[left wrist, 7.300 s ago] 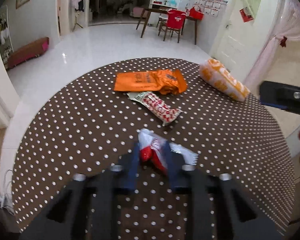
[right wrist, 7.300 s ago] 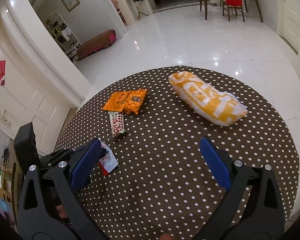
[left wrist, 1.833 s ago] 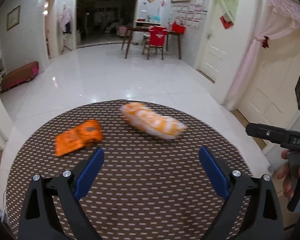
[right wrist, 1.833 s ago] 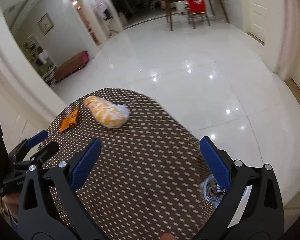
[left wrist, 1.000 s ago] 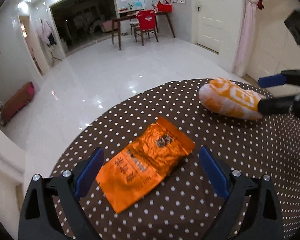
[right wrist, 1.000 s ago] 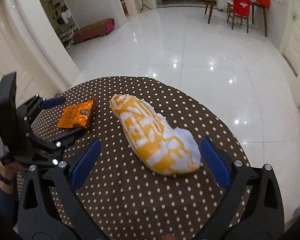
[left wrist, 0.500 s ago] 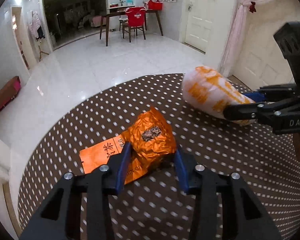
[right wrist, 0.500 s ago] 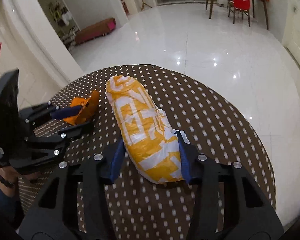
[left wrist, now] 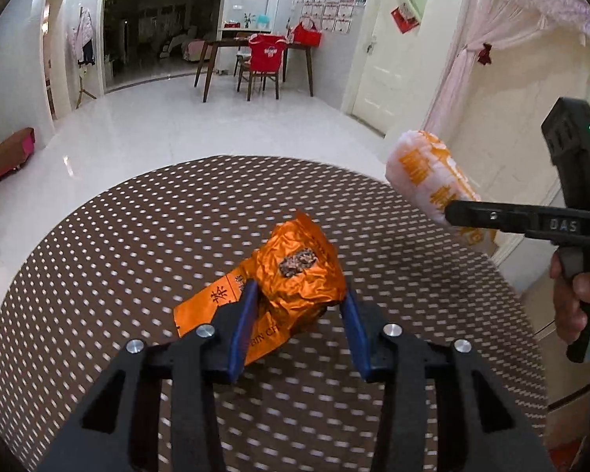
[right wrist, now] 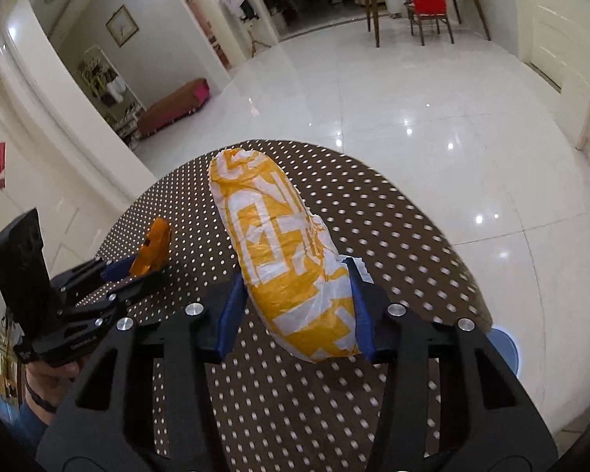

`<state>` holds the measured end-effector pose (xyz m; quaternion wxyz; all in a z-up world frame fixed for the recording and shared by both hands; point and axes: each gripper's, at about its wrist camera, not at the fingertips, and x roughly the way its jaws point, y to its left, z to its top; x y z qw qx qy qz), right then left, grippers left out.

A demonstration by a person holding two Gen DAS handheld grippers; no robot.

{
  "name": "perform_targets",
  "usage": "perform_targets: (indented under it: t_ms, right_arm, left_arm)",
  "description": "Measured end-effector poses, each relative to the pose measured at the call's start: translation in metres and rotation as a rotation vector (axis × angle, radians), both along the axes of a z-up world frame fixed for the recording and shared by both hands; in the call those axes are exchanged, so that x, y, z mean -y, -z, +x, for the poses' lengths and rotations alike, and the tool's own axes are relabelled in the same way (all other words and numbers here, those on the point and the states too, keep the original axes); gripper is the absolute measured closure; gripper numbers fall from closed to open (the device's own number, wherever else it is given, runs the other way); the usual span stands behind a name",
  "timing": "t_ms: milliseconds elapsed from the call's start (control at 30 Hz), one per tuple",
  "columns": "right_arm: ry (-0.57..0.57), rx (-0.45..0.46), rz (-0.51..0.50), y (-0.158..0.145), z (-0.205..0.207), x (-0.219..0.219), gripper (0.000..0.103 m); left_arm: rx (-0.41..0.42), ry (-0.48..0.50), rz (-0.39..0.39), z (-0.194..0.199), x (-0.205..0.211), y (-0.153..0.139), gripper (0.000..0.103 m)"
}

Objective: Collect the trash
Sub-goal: 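Carry the orange bag and bread bag over the blue bin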

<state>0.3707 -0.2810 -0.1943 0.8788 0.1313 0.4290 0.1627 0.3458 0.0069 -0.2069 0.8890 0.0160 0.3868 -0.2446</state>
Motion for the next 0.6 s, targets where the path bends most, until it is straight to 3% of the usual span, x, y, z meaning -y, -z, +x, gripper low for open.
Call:
perform_targets:
  t_ms: [333,600]
  right_arm:
    - [0.057,0.051,0.044,-0.018,-0.029,0.045,0.057]
    - [0.162,0.099,0.078,-0.035,-0.056,0.110,0.057]
  left_arm:
    - [0.032,0.047,-0.017,-0.037,0.055,-0.019,0.062]
    - [0.057,0.116,-0.027,-0.051,0.114,-0.048,0.062]
